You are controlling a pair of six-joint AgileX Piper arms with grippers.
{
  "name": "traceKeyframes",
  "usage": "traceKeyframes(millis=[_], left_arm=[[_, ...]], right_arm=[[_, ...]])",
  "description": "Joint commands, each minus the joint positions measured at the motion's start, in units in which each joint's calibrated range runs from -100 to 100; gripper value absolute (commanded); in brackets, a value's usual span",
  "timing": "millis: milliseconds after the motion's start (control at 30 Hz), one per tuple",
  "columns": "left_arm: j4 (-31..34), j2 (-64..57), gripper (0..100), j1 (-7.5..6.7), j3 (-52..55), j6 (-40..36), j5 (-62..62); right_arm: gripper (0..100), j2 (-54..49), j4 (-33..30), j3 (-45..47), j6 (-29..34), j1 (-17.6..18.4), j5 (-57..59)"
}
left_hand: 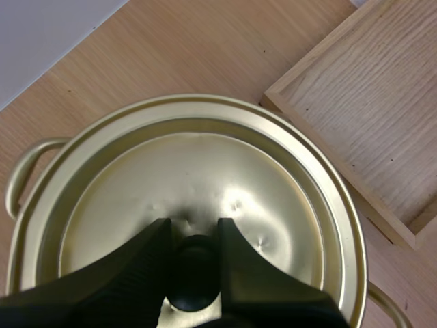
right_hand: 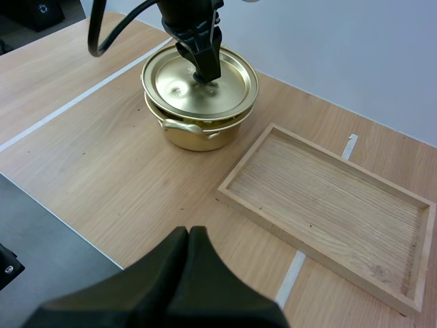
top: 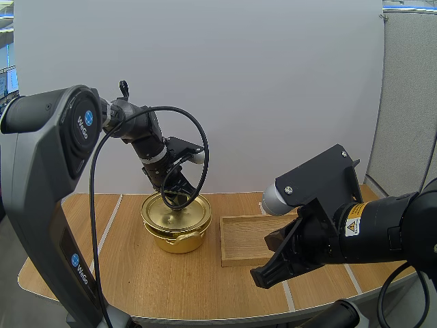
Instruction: Open the pot, put the pineapple inside, and close it
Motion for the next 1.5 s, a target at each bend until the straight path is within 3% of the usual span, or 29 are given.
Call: traceKeyframes(millis=[0,1300,1367,1467], left_arm=[[-1.3,0.1,0,-0.08,0.3,0.3,-1.6],[-1.3,3.0,0,-0.08,0.9,0.3,1.8],[-1.3,3.0,5,-0.08,0.9,0.3,2.3],[-1.3,3.0,31,-0.08,0.9,0.3,3.9]], right_arm=[[0,-0.5,-0.2,0.2,0.0,-0.2,-0.4],[0,-0.5,-0.2,0.2,0.0,-0.2,-0.4],[0,-0.5,-0.2,0.2,0.0,-0.2,-0.4],[0,-0.5,-0.2,0.2,0.0,-0.2,-0.4]])
